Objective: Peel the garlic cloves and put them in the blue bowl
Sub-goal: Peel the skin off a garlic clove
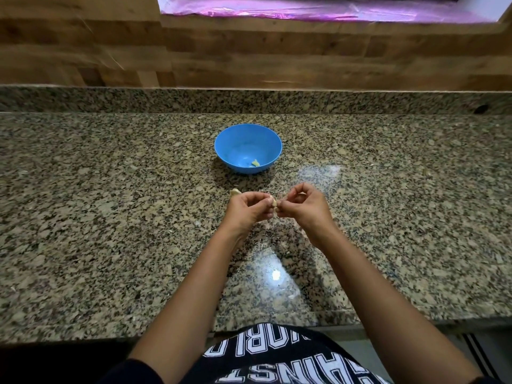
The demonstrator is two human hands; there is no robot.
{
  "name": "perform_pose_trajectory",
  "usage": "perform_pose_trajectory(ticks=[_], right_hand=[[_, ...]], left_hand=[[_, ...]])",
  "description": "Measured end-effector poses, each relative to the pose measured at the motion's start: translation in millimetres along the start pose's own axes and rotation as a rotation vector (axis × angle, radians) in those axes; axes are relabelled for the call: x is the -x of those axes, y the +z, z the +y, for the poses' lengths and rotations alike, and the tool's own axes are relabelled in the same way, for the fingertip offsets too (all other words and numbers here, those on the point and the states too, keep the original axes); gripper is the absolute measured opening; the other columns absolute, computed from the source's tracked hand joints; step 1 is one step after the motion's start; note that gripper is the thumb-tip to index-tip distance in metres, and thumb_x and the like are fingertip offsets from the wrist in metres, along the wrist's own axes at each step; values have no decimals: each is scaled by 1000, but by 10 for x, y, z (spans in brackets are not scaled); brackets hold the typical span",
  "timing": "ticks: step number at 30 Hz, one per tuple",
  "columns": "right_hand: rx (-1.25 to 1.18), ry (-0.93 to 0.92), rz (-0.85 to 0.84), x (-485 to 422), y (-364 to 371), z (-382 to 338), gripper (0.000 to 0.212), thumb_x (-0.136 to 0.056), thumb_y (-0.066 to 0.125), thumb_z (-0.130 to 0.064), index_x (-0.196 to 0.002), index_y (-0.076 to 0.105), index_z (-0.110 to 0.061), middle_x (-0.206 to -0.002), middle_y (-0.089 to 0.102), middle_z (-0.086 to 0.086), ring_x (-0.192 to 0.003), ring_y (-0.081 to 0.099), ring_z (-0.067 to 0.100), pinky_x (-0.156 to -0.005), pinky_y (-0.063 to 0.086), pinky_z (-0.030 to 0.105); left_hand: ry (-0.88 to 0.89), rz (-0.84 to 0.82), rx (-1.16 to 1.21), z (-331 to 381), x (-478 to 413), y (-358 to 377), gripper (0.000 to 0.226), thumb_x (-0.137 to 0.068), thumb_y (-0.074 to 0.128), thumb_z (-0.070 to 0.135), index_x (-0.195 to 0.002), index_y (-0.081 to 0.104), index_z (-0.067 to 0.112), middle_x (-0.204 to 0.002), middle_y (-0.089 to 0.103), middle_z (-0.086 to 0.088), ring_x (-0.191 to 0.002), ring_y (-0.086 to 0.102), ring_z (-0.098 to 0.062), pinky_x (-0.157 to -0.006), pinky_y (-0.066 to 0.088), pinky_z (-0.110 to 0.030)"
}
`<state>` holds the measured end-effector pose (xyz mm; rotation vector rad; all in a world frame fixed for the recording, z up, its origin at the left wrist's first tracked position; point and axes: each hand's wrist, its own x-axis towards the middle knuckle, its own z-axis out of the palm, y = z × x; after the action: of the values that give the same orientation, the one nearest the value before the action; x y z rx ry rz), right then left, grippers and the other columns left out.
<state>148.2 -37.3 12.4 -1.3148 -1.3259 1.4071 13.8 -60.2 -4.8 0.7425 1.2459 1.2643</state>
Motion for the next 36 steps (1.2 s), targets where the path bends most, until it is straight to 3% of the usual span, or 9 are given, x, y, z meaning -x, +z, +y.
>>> perform_pose_trajectory(ticks=[6, 13, 17, 23, 36], right_hand=[[145, -81, -21, 0, 13, 15, 31, -83, 59, 8, -80, 38, -15, -74, 52, 7, -70, 56, 23, -73, 55, 43], [170, -67, -118, -26, -13, -15, 17, -86, 62, -1, -87, 50, -13, -84, 59, 9, -75, 60, 19, -76, 54, 38], [223, -91, -108, -34, -23, -53, 27, -83, 67, -5, -93, 43, -14, -85, 59, 7, -79, 59, 18, -75, 54, 33], [295, -171, -86, -41, -26, -37, 35, -83, 65, -3, -84, 35, -22, -76, 52, 6, -69, 52, 16, -66, 49, 31], [308, -168, -58, -88, -3, 39, 28, -86, 58, 0, -86, 36, -18, -76, 46, 1, -69, 46, 14, -65, 44, 28]], left_hand=[[-26, -40, 13, -11, 15, -28, 3, -86, 61, -1, -86, 63, 2, -77, 65, -8, -67, 64, -12, -66, 57, -22], [-89, -26, 152, -11, 16, -45, 5, -84, 61, -2, -89, 61, 0, -77, 69, -11, -65, 68, -15, -63, 58, -21], [-66, -45, 106, 1, 15, -41, 7, -83, 63, -3, -90, 62, -1, -74, 69, -9, -63, 67, -13, -64, 57, -20], [-39, -63, 45, 13, 17, -31, 7, -83, 63, -2, -90, 63, -2, -70, 69, -6, -63, 66, -11, -64, 57, -19], [-99, -97, 55, 3, 25, -83, 7, -87, 58, -1, -92, 64, -1, -74, 66, -8, -60, 63, -11, -59, 55, -18]])
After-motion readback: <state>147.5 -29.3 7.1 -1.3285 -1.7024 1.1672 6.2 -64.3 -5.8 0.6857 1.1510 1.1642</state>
